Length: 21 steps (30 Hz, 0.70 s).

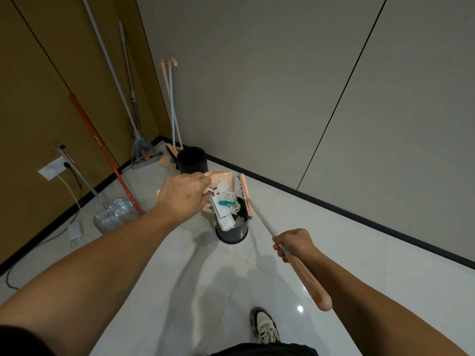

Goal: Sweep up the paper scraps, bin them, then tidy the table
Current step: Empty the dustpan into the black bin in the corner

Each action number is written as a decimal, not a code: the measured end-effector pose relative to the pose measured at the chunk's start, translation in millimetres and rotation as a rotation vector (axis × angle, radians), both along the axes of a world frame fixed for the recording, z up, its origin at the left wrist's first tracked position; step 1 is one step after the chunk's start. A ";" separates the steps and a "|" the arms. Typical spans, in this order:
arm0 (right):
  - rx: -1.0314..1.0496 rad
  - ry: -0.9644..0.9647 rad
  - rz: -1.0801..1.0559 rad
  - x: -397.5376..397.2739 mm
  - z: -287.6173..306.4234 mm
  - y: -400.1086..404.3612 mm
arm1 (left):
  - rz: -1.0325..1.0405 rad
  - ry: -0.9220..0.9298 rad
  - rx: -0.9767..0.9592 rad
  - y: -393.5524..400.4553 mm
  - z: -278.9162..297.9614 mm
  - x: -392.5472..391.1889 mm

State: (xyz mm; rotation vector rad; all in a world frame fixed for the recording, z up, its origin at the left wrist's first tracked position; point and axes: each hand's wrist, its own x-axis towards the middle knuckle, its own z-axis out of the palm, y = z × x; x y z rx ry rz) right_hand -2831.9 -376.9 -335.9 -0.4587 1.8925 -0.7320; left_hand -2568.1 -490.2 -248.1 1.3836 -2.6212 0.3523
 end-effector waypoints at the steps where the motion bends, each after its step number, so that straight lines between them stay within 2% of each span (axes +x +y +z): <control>1: 0.003 0.000 0.001 -0.5 0.1 -0.2 | -0.009 -0.006 -0.002 -0.5 -0.3 0.1; 21: 0.007 0.007 0.021 2.7 2.3 -8.8 | -0.067 0.008 -0.057 -16.9 3.1 9.3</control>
